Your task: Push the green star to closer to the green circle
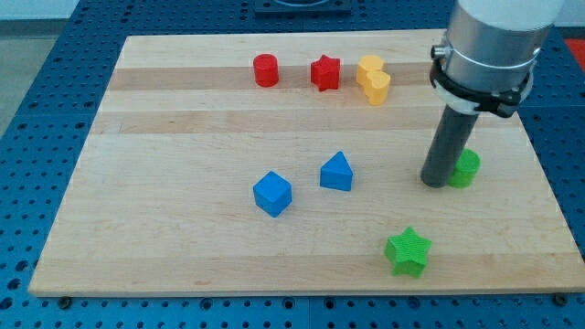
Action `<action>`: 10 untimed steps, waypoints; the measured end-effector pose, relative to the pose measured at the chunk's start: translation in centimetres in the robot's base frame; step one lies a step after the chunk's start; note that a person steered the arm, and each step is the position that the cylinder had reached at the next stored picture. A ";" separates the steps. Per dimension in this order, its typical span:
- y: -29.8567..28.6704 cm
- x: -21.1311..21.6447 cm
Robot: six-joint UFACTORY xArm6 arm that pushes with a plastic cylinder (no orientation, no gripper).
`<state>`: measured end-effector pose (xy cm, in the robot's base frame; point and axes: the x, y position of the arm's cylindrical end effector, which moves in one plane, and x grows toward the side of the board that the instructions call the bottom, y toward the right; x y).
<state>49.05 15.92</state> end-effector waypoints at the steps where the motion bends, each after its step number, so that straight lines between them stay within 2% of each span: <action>1: -1.9 0.0; 2: -5.9 0.0; 3: -7.4 0.1; 4: -7.6 1.9; 6: -12.5 6.2; 7: -14.4 11.2; 9: -13.0 12.7; 10: -7.2 12.7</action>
<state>61.77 8.69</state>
